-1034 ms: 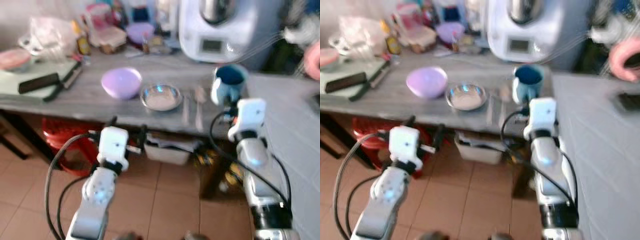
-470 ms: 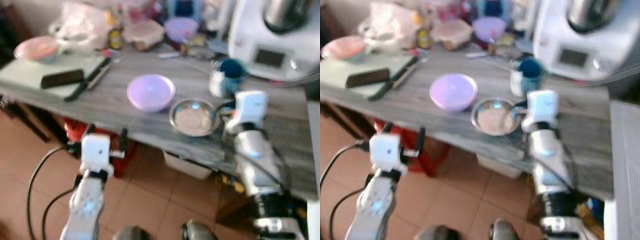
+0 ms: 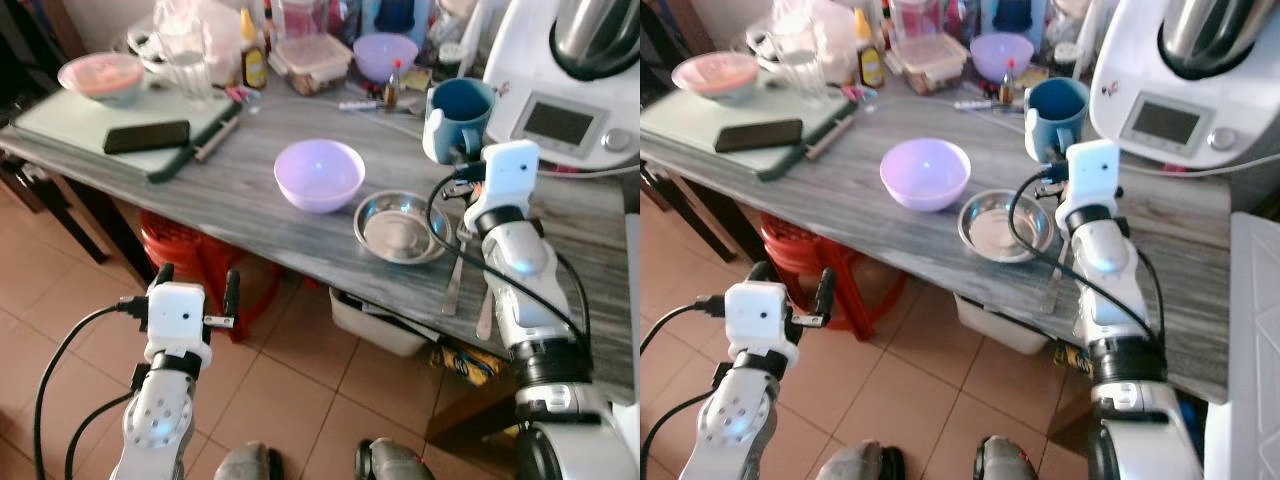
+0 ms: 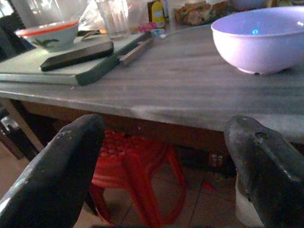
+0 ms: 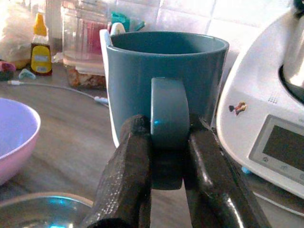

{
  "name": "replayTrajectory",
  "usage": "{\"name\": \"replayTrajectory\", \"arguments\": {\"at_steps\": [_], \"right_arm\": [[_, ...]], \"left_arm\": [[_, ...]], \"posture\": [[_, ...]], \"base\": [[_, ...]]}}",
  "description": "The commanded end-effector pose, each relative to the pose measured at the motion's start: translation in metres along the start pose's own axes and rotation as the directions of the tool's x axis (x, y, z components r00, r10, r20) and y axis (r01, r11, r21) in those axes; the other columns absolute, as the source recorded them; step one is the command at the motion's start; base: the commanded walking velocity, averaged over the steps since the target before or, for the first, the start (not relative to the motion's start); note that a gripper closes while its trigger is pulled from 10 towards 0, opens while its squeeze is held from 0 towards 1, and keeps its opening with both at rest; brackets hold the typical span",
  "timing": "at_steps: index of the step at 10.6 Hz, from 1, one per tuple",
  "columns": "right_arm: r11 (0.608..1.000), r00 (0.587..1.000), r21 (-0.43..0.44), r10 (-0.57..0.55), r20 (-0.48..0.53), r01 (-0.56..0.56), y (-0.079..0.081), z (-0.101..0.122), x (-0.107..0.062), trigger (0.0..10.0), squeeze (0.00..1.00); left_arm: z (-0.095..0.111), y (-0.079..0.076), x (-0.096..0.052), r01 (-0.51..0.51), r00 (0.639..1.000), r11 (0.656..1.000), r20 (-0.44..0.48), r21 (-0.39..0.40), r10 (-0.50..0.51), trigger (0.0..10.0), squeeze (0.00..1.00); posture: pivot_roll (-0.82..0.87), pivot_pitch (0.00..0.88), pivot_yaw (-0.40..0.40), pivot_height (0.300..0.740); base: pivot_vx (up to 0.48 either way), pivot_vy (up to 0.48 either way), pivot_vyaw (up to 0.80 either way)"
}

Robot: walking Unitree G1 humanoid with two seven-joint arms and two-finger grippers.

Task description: Setting the table

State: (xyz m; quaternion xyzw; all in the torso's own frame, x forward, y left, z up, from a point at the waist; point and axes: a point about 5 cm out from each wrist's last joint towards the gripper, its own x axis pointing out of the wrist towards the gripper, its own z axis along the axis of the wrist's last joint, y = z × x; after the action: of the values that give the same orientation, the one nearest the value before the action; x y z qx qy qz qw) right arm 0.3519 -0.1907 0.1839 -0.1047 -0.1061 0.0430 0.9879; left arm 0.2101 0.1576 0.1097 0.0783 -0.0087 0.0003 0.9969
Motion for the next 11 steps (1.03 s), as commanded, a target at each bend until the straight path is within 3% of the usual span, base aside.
{"name": "replayTrajectory", "arguments": {"at_steps": [1,5,8,9,10,11], "right_arm": [[1.0,0.999,-0.009,0.027,0.028,-0.027,-0.002,0.009,0.008,10.0,0.0],[0.992,0.992,0.003,0.126,0.022,-0.126,0.012,0.005,0.02,10.0,0.0],[0.995,0.995,0.029,0.095,-0.009,-0.095,0.012,-0.005,0.019,10.0,0.0],[0.996,0.996,0.035,0.085,-0.015,-0.084,0.014,-0.01,0.016,10.0,0.8],[0.996,0.997,0.047,0.076,-0.018,-0.075,0.014,-0.012,0.014,10.0,1.0],[0.998,0.998,0.041,0.057,-0.022,-0.056,0.013,-0.015,0.011,10.0,1.0]], "left_arm": [[0.002,0.001,-0.003,0.004,1.0,1.0,-0.008,-0.003,-0.004,10.0,0.0],[0.007,0.01,-0.015,0.011,0.999,1.0,-0.033,0.02,-0.011,10.0,0.0],[0.009,0.012,-0.018,0.01,0.999,1.0,-0.044,0.026,-0.009,10.0,0.0],[0.009,0.013,-0.018,0.01,0.999,1.0,-0.048,0.028,-0.009,10.0,0.0],[0.01,0.013,-0.017,0.011,0.999,1.0,-0.05,0.029,-0.01,10.0,0.0],[0.01,0.013,-0.016,0.017,0.999,0.999,-0.052,0.029,-0.016,10.0,0.0]], "posture": [[0.08,0.177,0.022,0.74],[0.14,0.219,0.051,0.74],[0.16,0.225,0.056,0.74],[0.16,0.223,0.06,0.74],[0.16,0.222,0.061,0.74],[0.15,0.218,0.064,0.74]], "base": [[0.0,0.0,0.0],[0.0,0.0,0.0],[0.0,0.0,0.0],[0.0,0.0,0.0],[0.0,0.0,0.0],[0.0,0.0,0.0]]}}
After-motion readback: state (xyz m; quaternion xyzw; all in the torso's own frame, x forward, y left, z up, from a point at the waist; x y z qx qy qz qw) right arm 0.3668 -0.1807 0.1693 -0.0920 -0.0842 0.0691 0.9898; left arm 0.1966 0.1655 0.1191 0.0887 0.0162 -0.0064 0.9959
